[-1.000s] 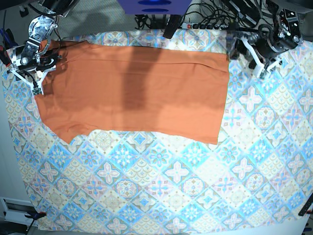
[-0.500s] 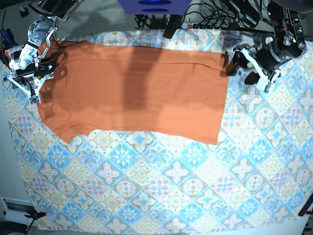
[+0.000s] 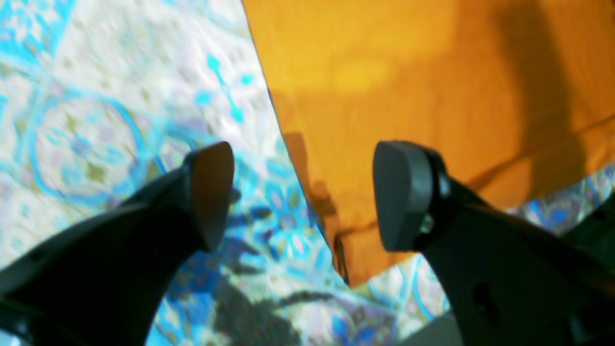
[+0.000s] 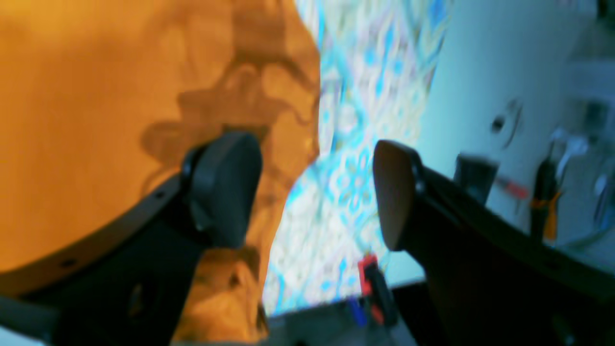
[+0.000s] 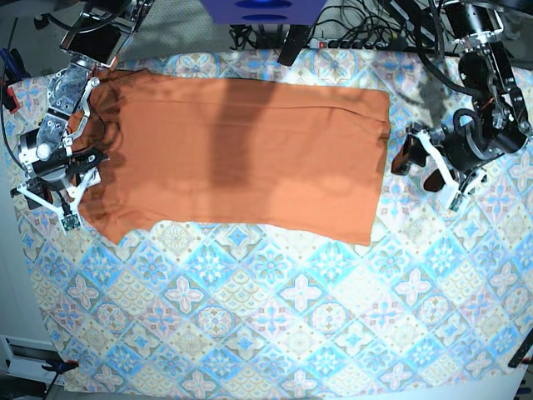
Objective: Fold the T-shirt properly
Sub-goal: 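Release the shirt and move the left gripper outward along the shirt edge, then lower both grippers onto the shirt's long edge opposite the robot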
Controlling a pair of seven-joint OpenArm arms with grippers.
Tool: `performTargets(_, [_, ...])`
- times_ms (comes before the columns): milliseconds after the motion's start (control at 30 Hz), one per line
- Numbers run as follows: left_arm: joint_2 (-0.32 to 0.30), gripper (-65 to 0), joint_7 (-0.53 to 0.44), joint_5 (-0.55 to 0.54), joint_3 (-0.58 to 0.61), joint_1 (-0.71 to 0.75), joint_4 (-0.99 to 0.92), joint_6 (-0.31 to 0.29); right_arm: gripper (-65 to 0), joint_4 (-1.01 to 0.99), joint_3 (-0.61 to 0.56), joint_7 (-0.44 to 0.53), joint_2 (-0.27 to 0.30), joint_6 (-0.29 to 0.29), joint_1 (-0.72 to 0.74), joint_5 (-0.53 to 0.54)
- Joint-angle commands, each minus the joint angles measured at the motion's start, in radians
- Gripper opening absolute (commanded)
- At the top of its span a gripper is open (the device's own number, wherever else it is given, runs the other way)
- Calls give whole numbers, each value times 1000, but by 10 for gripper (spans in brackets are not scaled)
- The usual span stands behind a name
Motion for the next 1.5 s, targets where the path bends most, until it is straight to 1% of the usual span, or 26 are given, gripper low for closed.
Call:
performTargets(0, [-14, -226, -14, -14, -6, -5, 12, -2, -262, 10, -1, 7, 15, -7, 42, -7])
performTargets(167, [-12, -226, -14, -13, -5, -17, 11, -2, -262, -52, -35, 7, 19, -7, 131, -6])
performTargets(233, [-9, -226, -14, -13, -5, -17, 11, -2, -262, -114, -70, 7, 48, -7, 160, -6])
performTargets(300, [5, -226, -14, -13, -5, -17, 11, -2, -262, -189, -113, 7, 65, -7, 195, -6])
performTargets(433, [17, -226, -15, -13, -5, -20, 9, -2, -263, -315, -147, 16, 65, -5, 274, -6])
performTargets(533, [35, -226, -14, -11, -5, -39, 6, -2, -263, -369, -150, 51, 65, -5, 314, -6])
performTargets(600, [37, -226, -14, -11, -5, -53, -18, -2, -263, -413, -150, 71, 65, -5, 341, -6])
performTargets(733, [28, -226, -14, -11, -5, -154, -201, -2, -263, -591, -150, 88, 65, -5, 427, -6])
performTargets(833, [-6, -226, -14, 1, 0, -217, -304, -2, -262, -683, -148, 146, 65, -8, 455, -6])
performTargets(900, [-9, -226, -14, 36, 0, -266, -351, -2, -262, -738, -142, 191, 65, -10, 475, -6])
performTargets(967, [-11, -225, -14, 81, 1, -310, -382, -2, -262, -783, -142, 212, 65, -11, 493, -6])
performTargets(1067, [-5, -221, -15, 180, 3, -369, -405, -2, -262, -840, -140, 235, 65, -19, 508, -6])
performTargets(1167, [15, -220, -17, 277, 73, -433, -459, -2, -262, -867, -148, 275, 65, -57, 510, -6])
performTargets(1233, [20, -220, -20, 297, 119, -490, -566, -2, -262, -878, -148, 290, 65, -57, 510, -6])
performTargets(1300, [23, -220, -66, 294, 144, -536, -687, -2, -262, -883, -148, 292, 65, -57, 510, -6])
performTargets(1400, [23, -220, -179, 300, 152, -609, -891, -2, -262, -883, -148, 292, 65, -57, 510, -6])
performTargets(1467, [23, -220, -227, 302, 204, -659, -1013, -2, -262, -883, -148, 292, 65, -57, 510, -6])
